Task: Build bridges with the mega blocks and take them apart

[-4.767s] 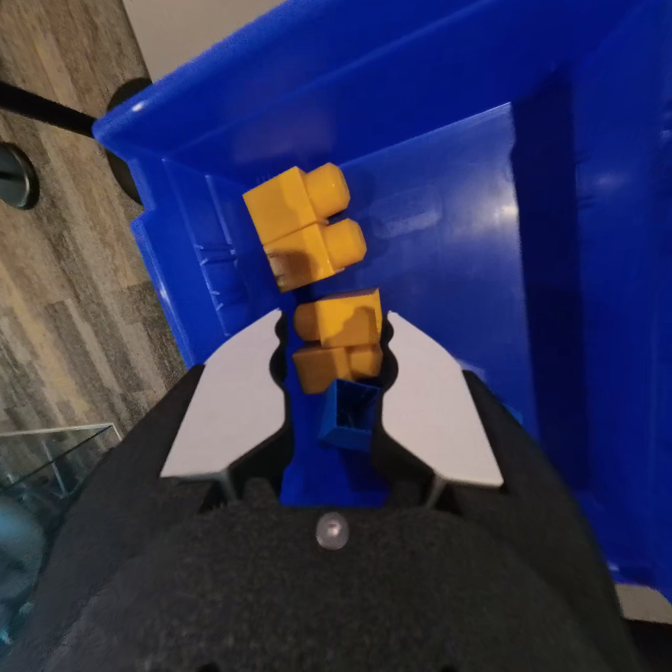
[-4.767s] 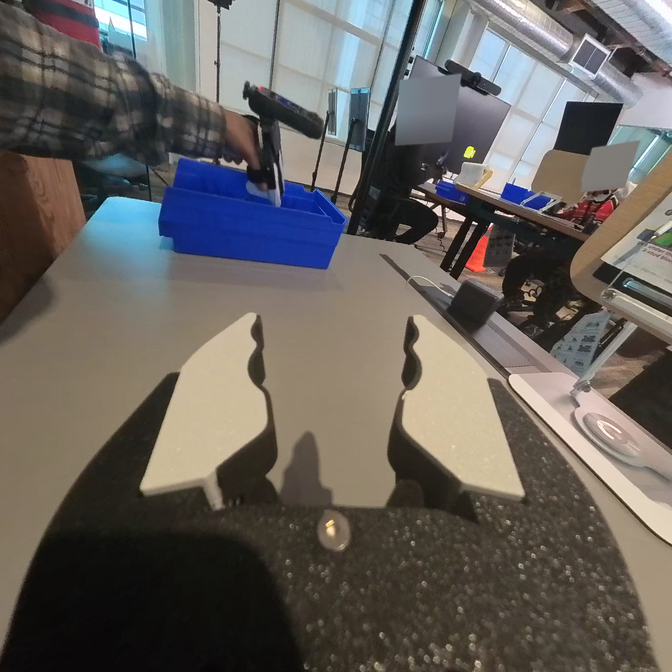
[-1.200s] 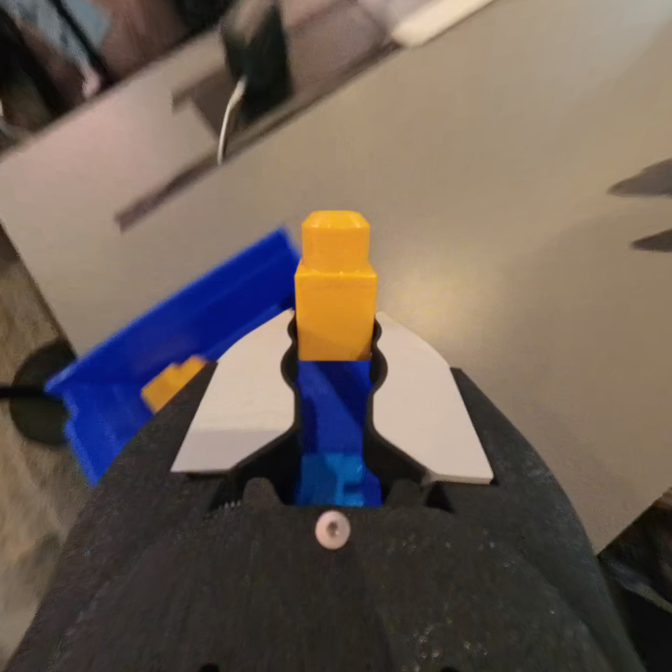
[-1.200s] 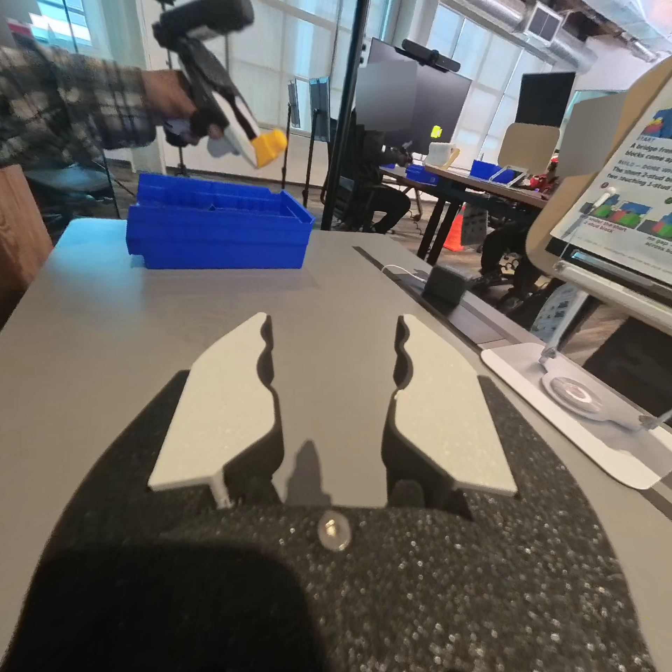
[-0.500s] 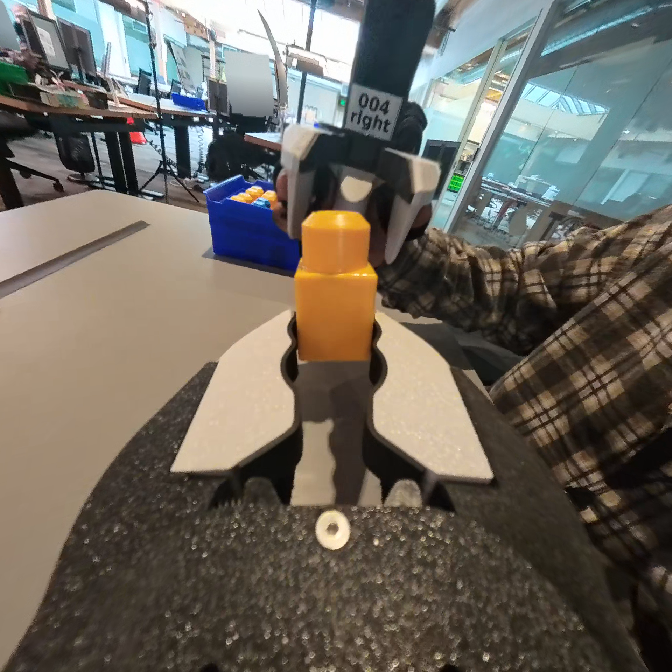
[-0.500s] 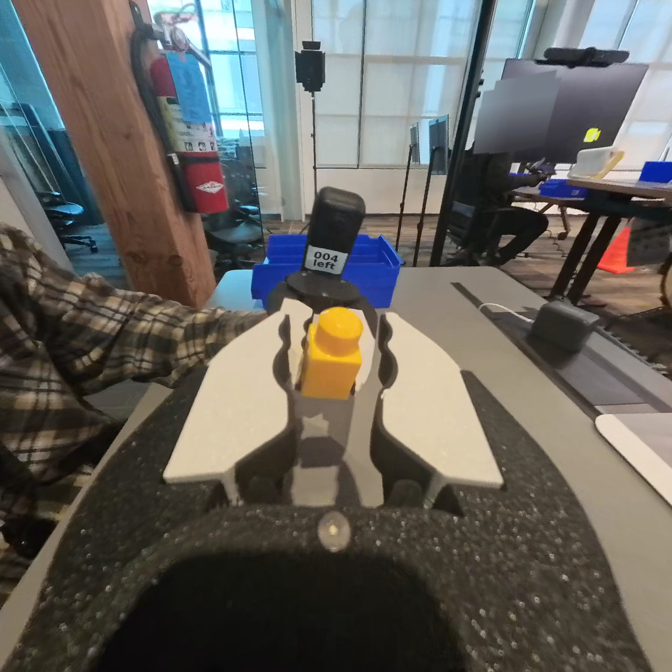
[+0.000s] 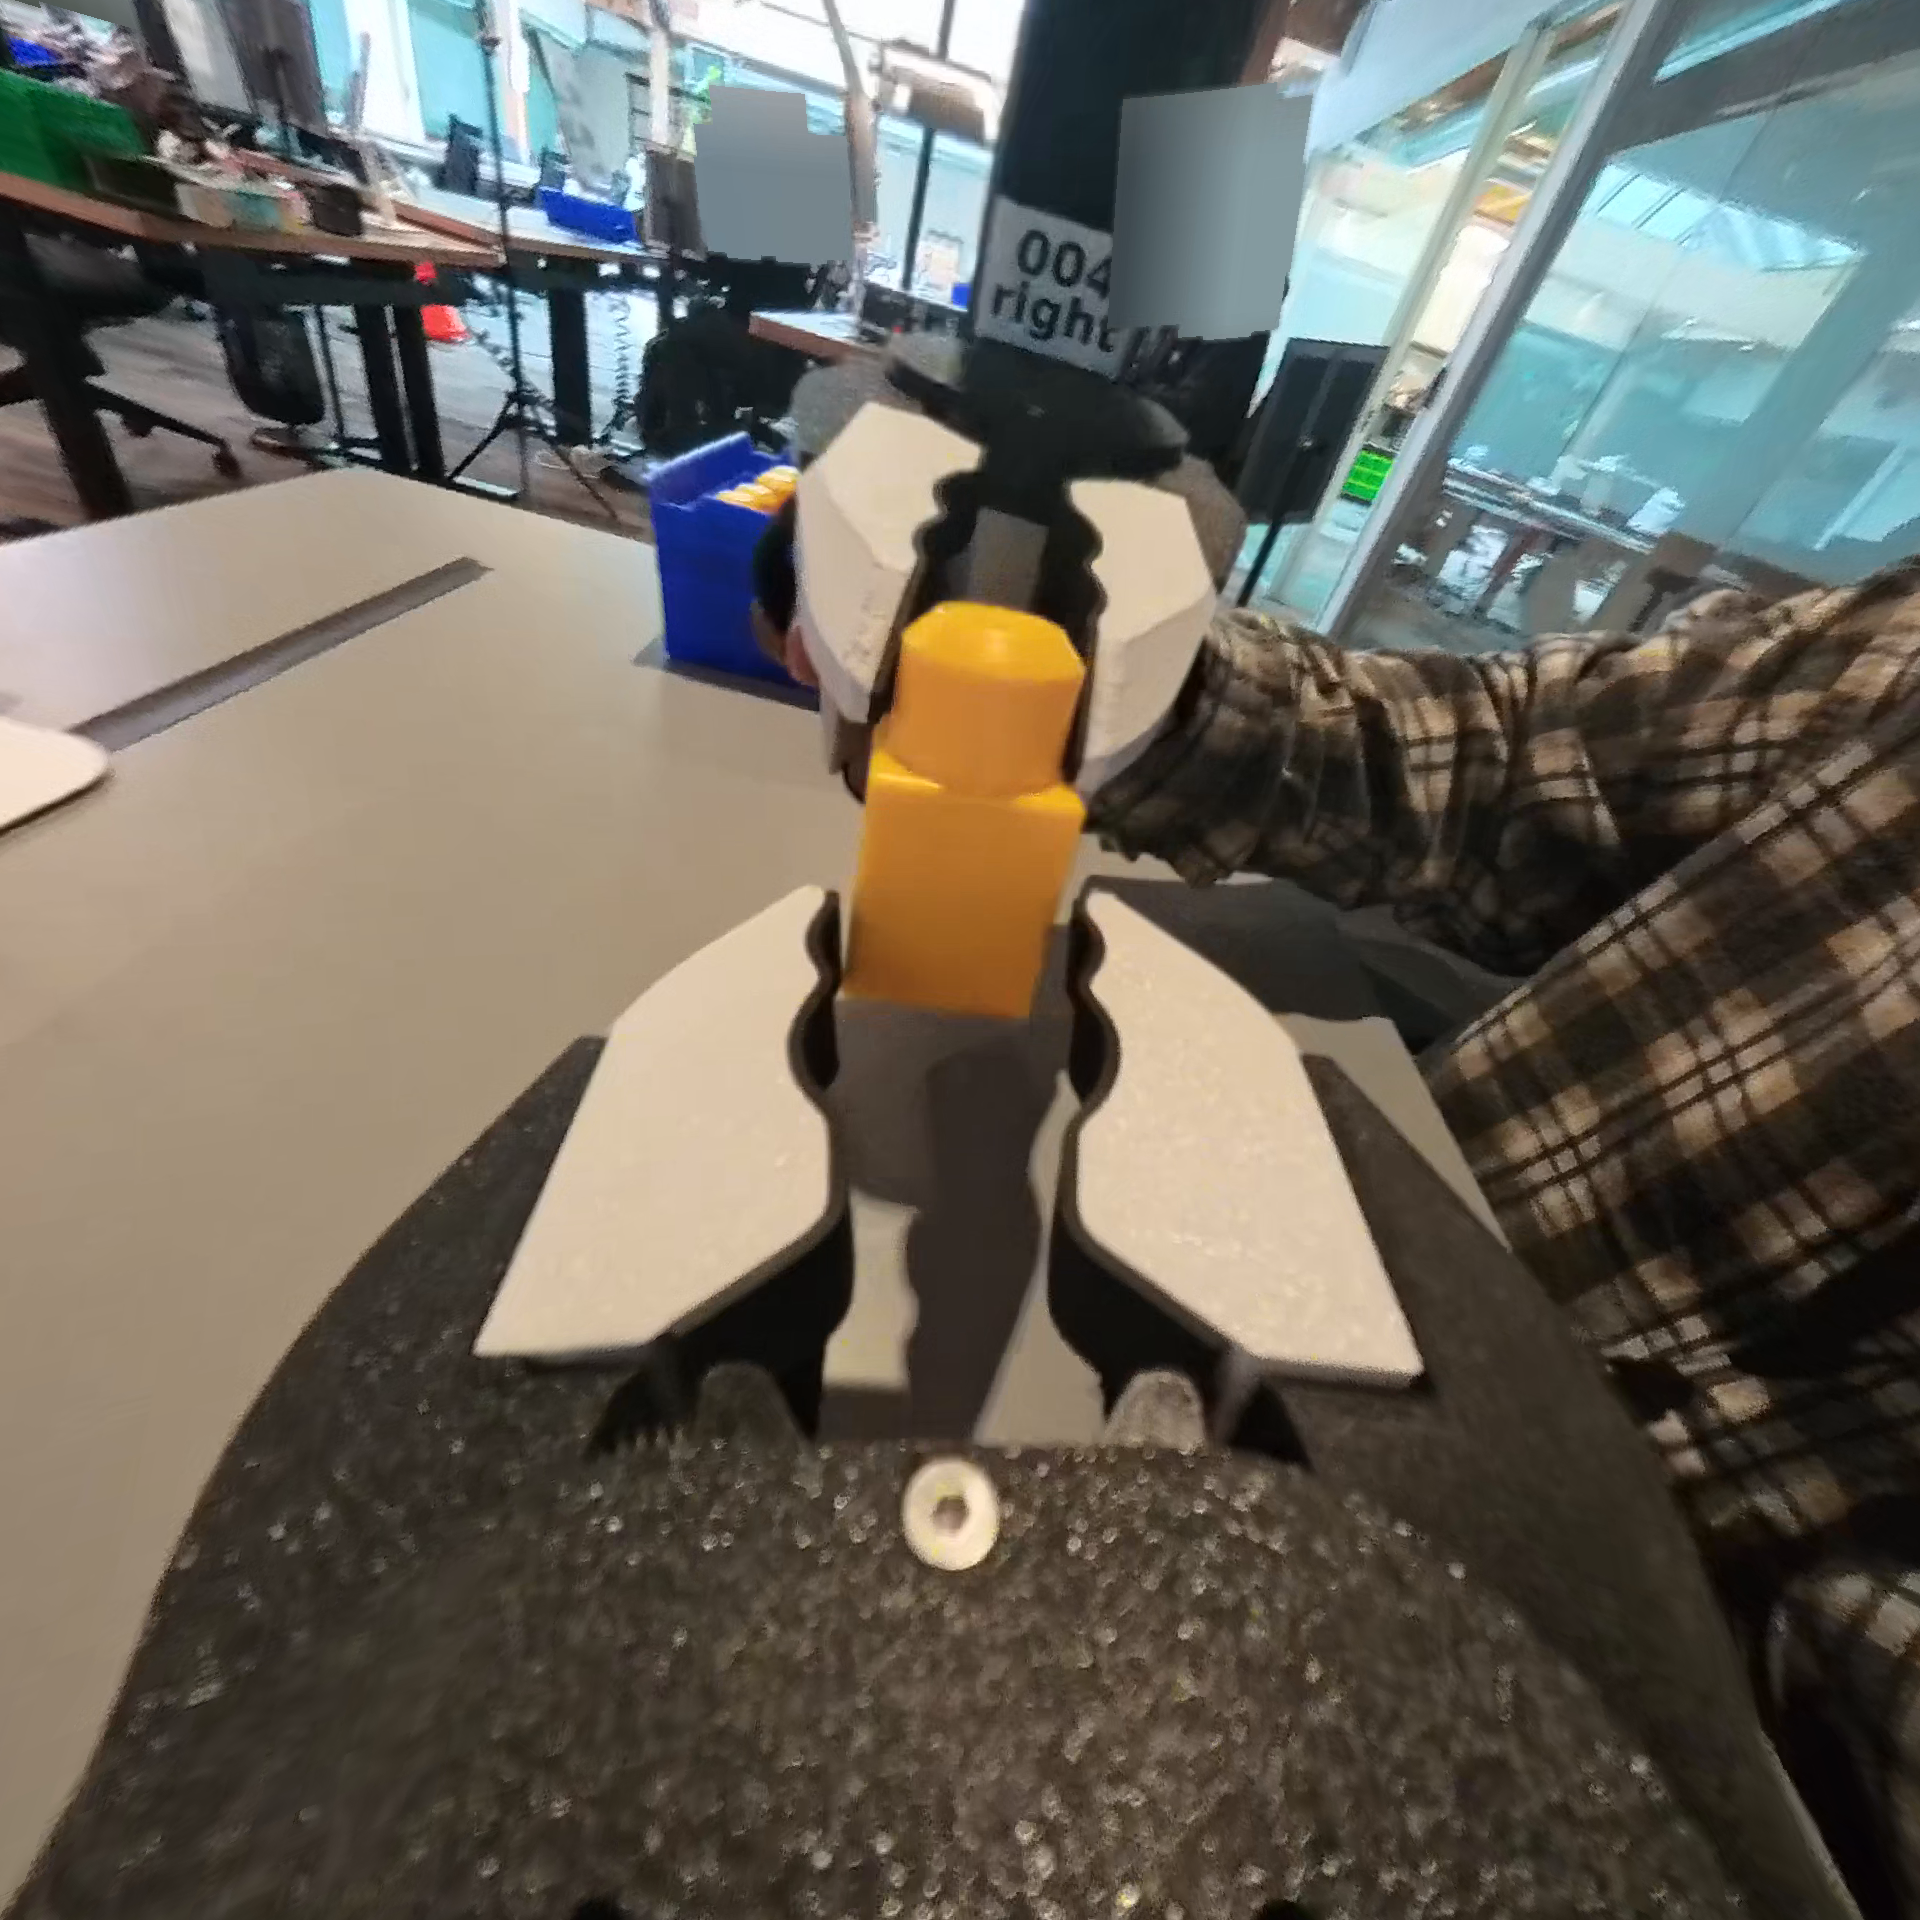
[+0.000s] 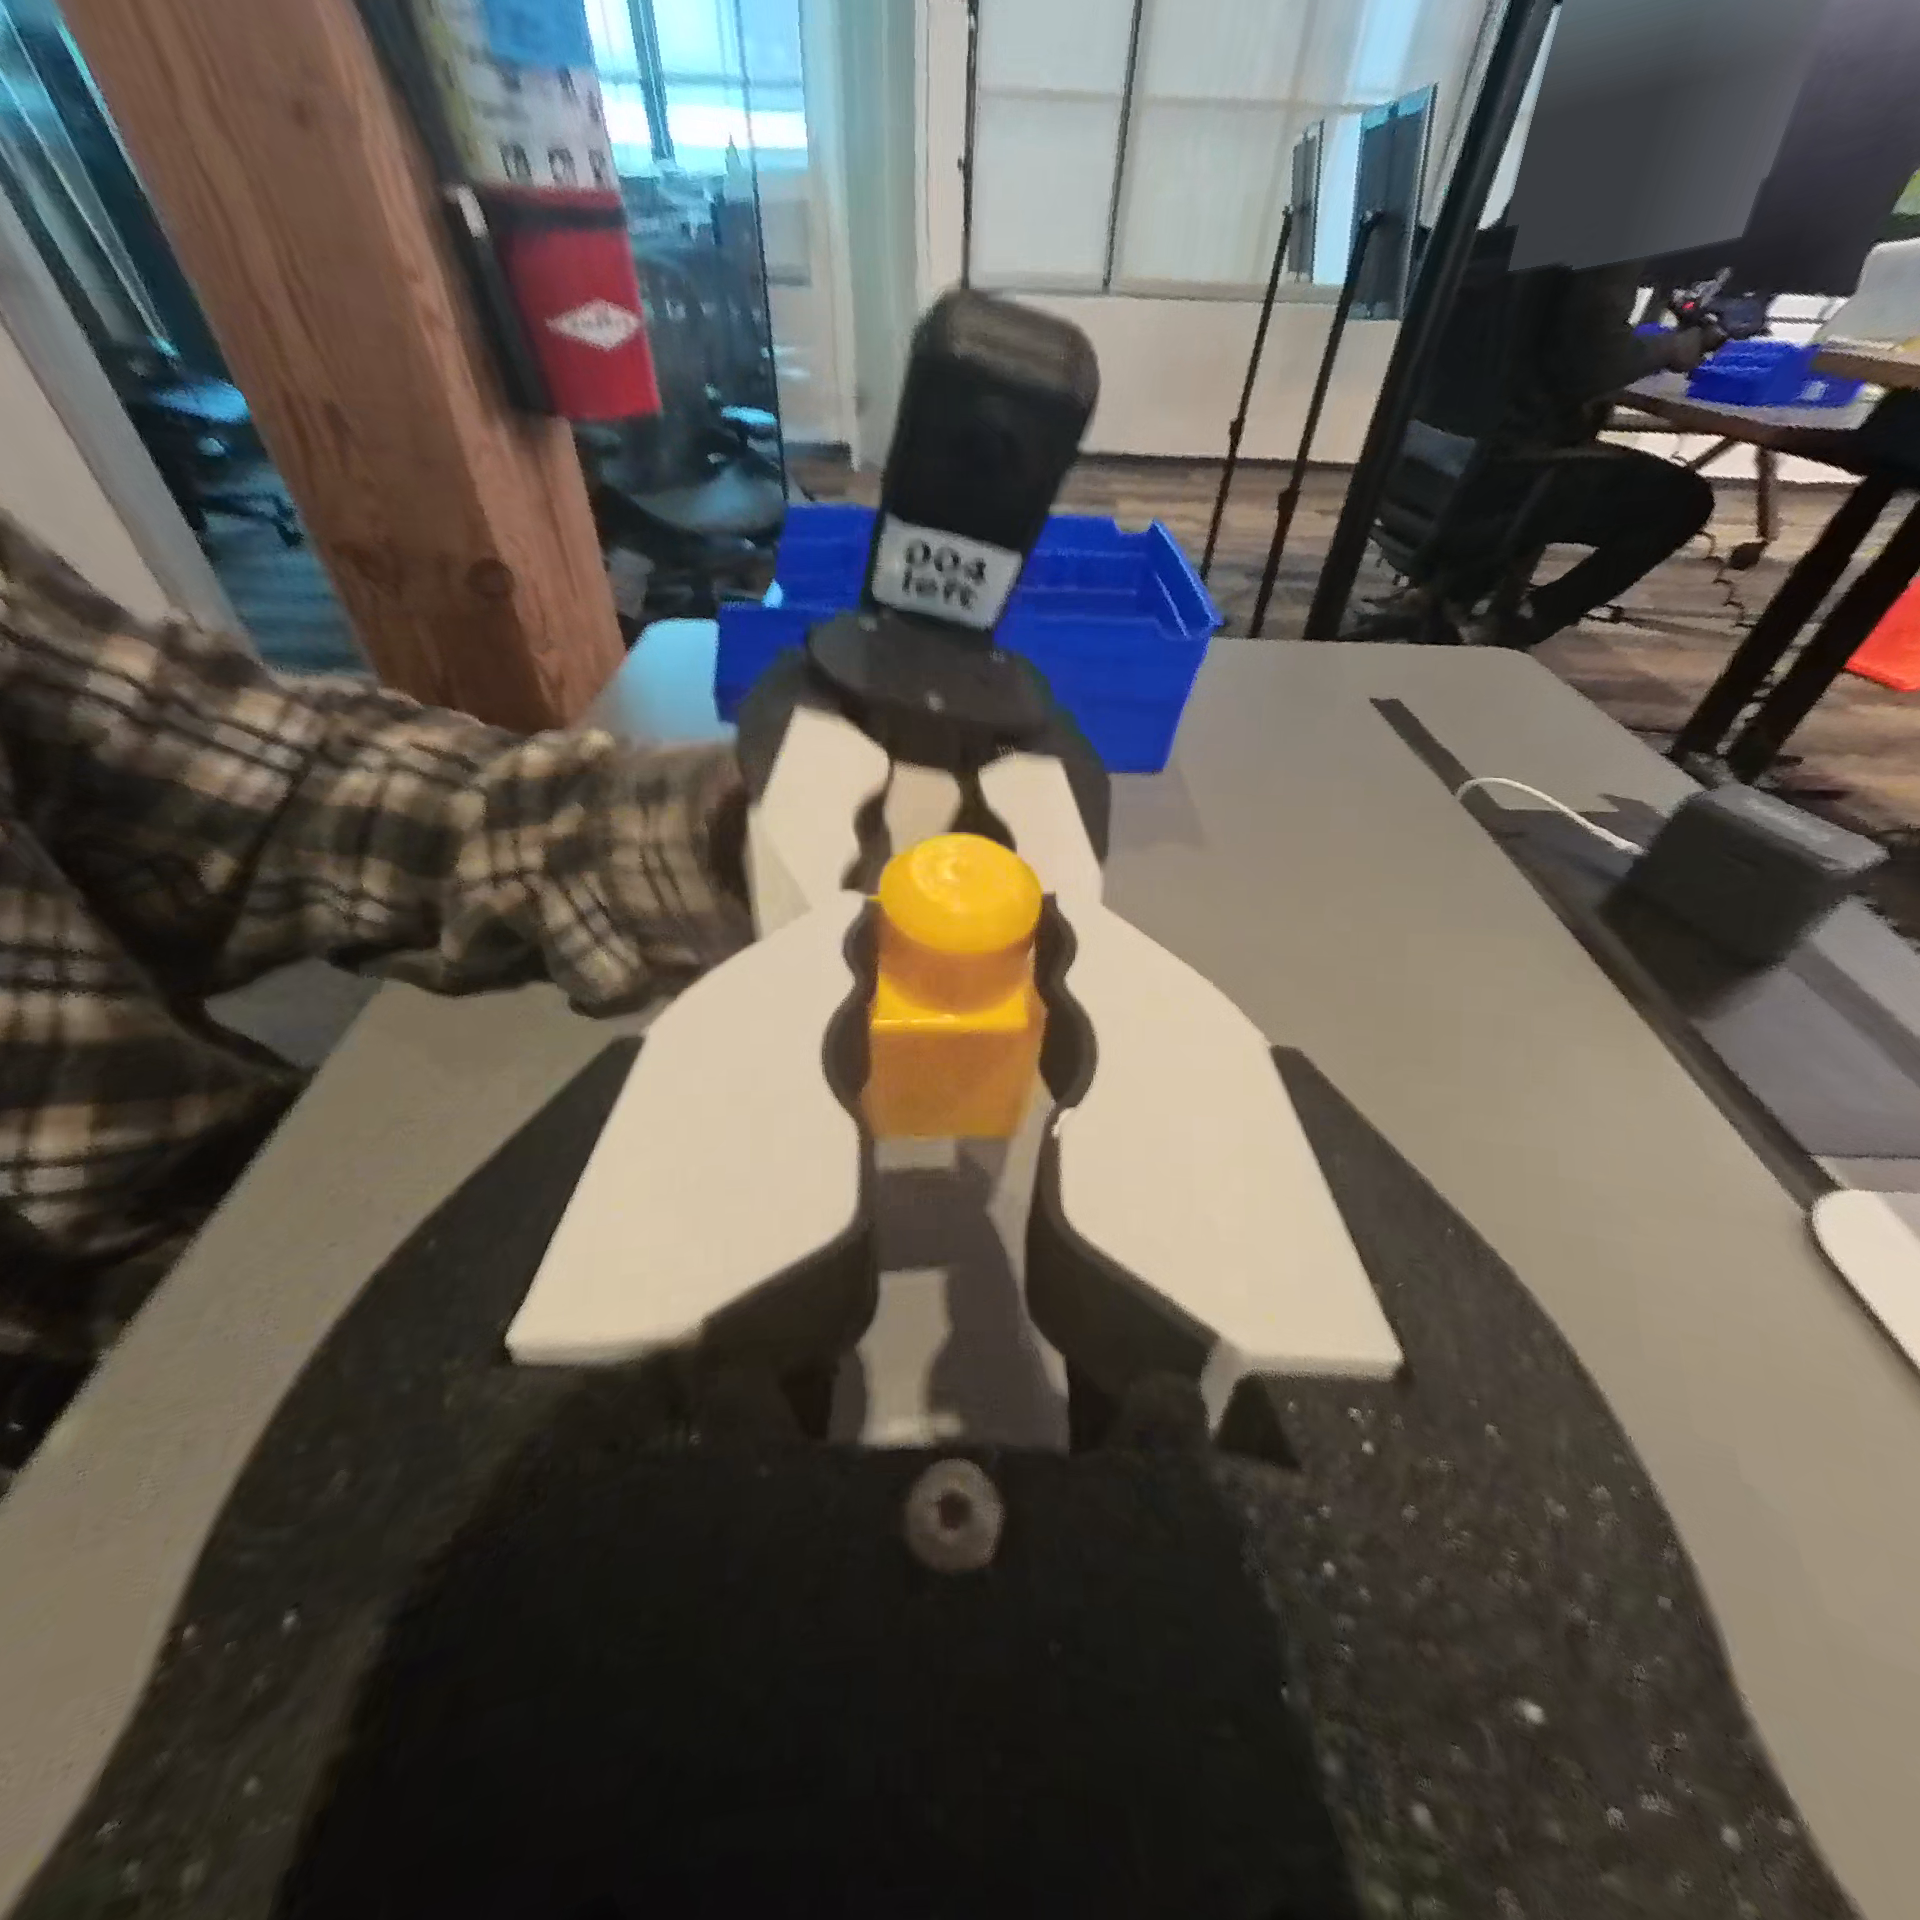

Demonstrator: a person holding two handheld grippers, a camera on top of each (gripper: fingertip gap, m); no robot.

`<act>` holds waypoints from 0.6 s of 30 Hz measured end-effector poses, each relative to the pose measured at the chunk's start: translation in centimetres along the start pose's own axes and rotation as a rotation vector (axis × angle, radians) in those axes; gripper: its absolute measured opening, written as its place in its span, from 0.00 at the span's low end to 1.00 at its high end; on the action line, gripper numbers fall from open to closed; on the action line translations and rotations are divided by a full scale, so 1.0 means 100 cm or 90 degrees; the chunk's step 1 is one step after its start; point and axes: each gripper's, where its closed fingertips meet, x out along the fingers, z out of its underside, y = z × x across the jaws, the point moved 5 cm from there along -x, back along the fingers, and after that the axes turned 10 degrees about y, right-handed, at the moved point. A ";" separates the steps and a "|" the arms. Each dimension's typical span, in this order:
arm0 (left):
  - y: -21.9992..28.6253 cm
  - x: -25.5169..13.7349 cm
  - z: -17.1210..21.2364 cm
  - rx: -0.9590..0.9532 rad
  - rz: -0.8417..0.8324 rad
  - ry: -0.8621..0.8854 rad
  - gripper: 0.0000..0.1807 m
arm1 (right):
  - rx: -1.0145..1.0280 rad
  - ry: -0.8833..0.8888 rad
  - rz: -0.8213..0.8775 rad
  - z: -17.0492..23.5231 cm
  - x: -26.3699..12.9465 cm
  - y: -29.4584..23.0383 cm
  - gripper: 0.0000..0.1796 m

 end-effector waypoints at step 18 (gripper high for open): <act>-0.038 -0.072 -0.025 -0.018 -0.143 0.099 0.17 | -0.005 -0.225 0.034 0.116 0.041 0.009 0.16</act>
